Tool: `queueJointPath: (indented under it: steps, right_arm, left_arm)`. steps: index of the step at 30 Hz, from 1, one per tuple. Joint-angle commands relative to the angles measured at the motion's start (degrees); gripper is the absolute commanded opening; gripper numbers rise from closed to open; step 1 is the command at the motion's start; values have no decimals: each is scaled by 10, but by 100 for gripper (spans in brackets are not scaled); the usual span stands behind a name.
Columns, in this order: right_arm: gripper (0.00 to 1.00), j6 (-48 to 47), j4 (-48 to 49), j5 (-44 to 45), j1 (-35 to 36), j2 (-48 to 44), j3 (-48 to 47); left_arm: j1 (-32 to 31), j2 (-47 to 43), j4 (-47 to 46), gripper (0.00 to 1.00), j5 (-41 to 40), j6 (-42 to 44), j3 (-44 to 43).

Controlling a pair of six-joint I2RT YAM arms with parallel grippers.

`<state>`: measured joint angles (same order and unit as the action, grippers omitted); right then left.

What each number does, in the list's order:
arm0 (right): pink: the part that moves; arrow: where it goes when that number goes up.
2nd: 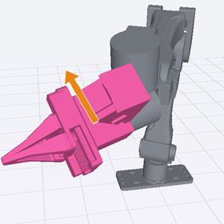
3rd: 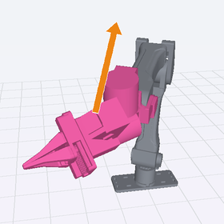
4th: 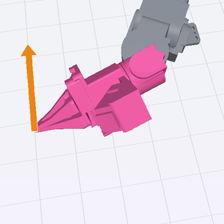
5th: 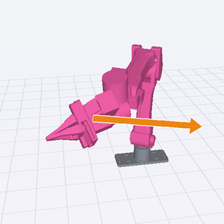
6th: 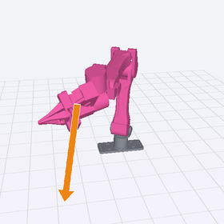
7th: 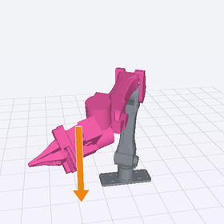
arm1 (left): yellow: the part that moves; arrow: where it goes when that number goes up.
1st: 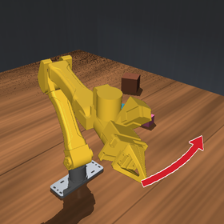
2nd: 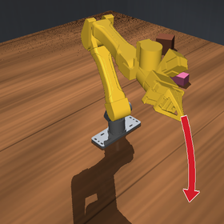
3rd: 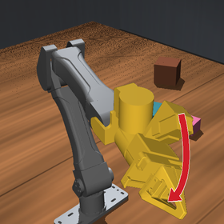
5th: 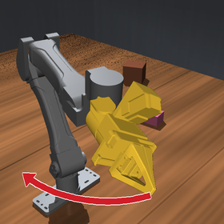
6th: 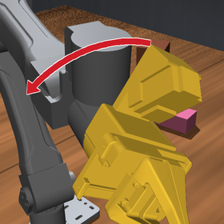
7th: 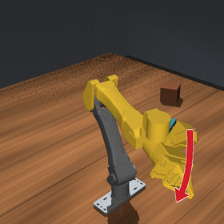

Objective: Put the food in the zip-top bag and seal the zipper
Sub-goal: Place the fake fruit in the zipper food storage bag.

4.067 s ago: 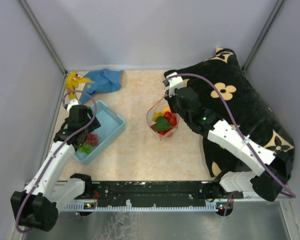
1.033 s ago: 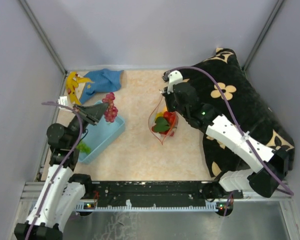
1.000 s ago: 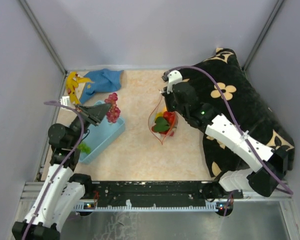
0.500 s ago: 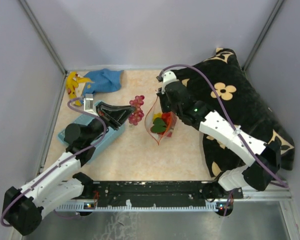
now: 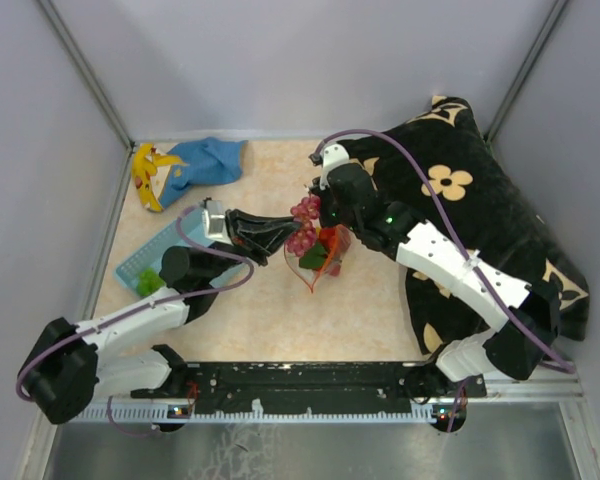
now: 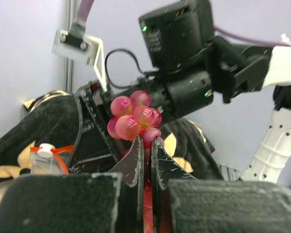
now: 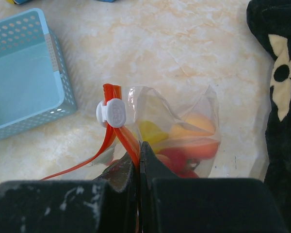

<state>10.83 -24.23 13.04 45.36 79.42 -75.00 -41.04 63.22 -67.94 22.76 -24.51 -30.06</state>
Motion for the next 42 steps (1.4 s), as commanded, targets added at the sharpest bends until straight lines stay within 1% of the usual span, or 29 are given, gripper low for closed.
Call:
queueJointPath:
  steps: [1, 5, 9, 15, 19, 25, 29, 35, 40, 42]
  right_arm:
    - [0, 10, 21, -14, 6, -9, -30]
    - [0, 10, 23, -21, 5, -14, -30]
    - [0, 11, 24, -26, 5, -17, -29]
    - [0, 13, 25, -24, 5, -22, -33]
    - [0, 14, 28, -28, 6, -22, -38]
    - [0, 17, 33, -26, 5, -24, -38]
    - [0, 19, 36, -29, 5, -27, -38]
    - [0, 20, 38, -43, 5, -27, -37]
    - [0, 20, 46, -59, 5, -30, -32]
    - [0, 22, 49, -66, 5, -29, -31]
  left_arm:
    - [-11, 42, -73, 0, 5, 52, -2]
    - [-26, 65, -79, 0, -27, 98, 14]
    - [-45, 83, -73, 0, -63, 166, 24]
    - [-68, 84, -4, 0, -123, 233, 31]
    - [-84, 76, 47, 0, -174, 261, 35]
    - [-97, 73, 100, 0, -219, 268, 38]
    - [-99, 75, 134, 0, -268, 260, 31]
    - [-103, 87, 237, 0, -309, 246, -35]
    - [-106, 93, 266, 0, -320, 226, -68]
    - [-107, 100, 301, 0, -321, 218, -91]
